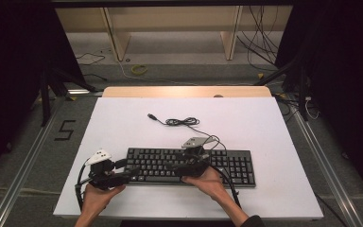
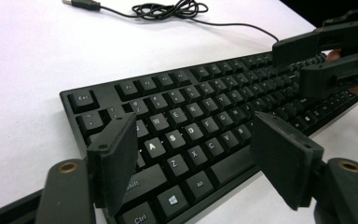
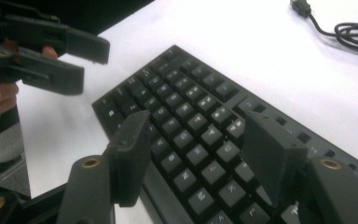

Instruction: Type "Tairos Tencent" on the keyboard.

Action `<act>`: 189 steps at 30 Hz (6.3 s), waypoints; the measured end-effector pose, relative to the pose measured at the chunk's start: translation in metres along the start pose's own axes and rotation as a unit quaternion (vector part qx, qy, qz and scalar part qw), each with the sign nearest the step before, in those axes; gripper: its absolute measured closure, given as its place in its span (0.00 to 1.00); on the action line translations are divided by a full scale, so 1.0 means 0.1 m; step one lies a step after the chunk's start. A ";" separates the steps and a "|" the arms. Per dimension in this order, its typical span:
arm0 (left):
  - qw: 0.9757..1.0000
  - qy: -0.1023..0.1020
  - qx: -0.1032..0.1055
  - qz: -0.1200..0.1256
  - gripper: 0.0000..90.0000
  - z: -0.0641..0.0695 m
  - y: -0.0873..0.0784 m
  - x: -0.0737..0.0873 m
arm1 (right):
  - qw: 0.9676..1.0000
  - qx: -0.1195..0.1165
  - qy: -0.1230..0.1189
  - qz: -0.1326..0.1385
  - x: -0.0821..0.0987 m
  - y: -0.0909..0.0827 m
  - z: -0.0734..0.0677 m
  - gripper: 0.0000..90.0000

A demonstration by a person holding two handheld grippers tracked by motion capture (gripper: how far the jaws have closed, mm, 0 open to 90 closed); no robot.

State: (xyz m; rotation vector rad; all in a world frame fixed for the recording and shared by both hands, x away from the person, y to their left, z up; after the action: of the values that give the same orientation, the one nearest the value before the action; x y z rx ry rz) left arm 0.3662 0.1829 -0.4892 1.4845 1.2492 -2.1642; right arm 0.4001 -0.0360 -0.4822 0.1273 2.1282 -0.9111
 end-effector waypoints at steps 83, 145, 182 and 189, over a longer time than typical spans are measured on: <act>0.991 0.011 -0.028 -0.127 1.00 -0.18 0.18 0.26 | 0.995 0.060 -0.014 -0.076 -0.02 0.73 -0.03 1.00; 0.999 0.007 0.004 -0.053 0.40 -0.09 0.26 -0.12 | 1.000 -0.012 0.000 0.009 0.07 -0.05 -0.10 0.50; 0.991 0.054 0.027 -0.116 0.99 -0.07 0.63 -0.22 | 1.000 -0.013 -0.010 0.008 0.36 -0.27 -0.10 0.40; 0.990 0.056 0.027 -0.130 0.99 -0.08 0.70 -0.21 | 1.000 -0.014 -0.010 0.006 0.41 -0.30 -0.10 0.40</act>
State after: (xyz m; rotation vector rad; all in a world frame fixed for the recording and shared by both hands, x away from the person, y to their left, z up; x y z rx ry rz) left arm 0.4232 0.1415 -0.5082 1.5605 1.5089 -2.3190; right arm 0.3552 -0.0603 -0.4902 0.1162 2.1194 -0.8718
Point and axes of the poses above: each handheld gripper's, and its own axes: y roughly forward along the jaws, x roughly out of its underside, z roughly to its right, the point moved 6 cm from there along y, roughly forward along the jaws, and after that the axes turned 13 degrees about y, right-handed, at the moved point
